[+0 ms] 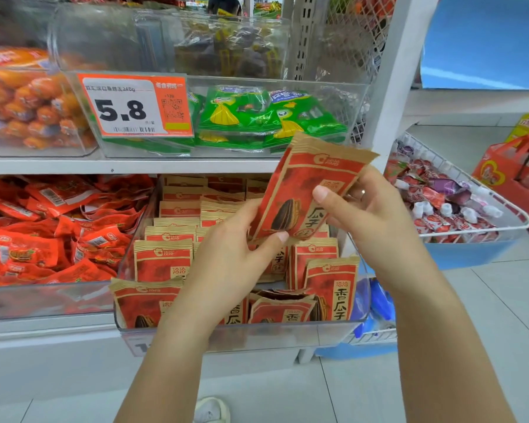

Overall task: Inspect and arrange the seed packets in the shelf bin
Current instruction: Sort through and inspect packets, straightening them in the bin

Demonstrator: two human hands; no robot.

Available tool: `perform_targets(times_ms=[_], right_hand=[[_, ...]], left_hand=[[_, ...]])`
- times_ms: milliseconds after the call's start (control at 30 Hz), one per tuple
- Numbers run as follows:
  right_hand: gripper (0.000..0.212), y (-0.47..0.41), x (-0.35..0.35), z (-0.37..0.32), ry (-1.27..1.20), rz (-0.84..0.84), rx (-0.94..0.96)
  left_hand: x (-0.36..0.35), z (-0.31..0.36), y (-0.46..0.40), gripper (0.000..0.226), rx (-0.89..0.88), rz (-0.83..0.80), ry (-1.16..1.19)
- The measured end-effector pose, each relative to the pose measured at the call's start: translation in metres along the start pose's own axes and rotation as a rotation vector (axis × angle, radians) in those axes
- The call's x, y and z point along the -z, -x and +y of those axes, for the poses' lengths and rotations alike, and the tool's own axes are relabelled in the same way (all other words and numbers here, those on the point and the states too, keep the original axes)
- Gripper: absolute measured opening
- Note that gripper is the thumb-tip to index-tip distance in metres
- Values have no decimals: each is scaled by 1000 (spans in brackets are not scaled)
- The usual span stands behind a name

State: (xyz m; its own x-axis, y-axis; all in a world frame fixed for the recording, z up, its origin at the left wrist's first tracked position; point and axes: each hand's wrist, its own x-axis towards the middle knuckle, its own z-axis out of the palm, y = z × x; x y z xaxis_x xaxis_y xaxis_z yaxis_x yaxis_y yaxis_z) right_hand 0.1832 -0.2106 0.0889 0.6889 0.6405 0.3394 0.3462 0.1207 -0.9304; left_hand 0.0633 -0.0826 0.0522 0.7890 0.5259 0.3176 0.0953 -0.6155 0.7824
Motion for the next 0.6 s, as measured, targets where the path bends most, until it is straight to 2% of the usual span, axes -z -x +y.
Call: perform_targets(times_ms=[133,233,333,433,467,533,600], right_hand=[[26,-9,-7,13,109,-81,-11],[26,-14,-4,26,137,-97,-77],[24,-17,-6,38,151,-108,-129],[20,-20,-14,53,190,-136,-168],[17,-20,-17,57,236,-148,-177],[24,-21,-22,66,349,-160,-197],[25,-23,-24,71,546,-125,-226]], left_hand=[[13,-12,0,66,139,-49,-451],[20,-23,2,79,287,-153,-640],[20,-26,4,81,404,-293,-667],[20,-28,3,78,435,-333,-643],[21,-28,2,78,432,-336,-642],[22,-28,2,76,420,-330,-641],[22,-28,2,74,406,-317,-637]])
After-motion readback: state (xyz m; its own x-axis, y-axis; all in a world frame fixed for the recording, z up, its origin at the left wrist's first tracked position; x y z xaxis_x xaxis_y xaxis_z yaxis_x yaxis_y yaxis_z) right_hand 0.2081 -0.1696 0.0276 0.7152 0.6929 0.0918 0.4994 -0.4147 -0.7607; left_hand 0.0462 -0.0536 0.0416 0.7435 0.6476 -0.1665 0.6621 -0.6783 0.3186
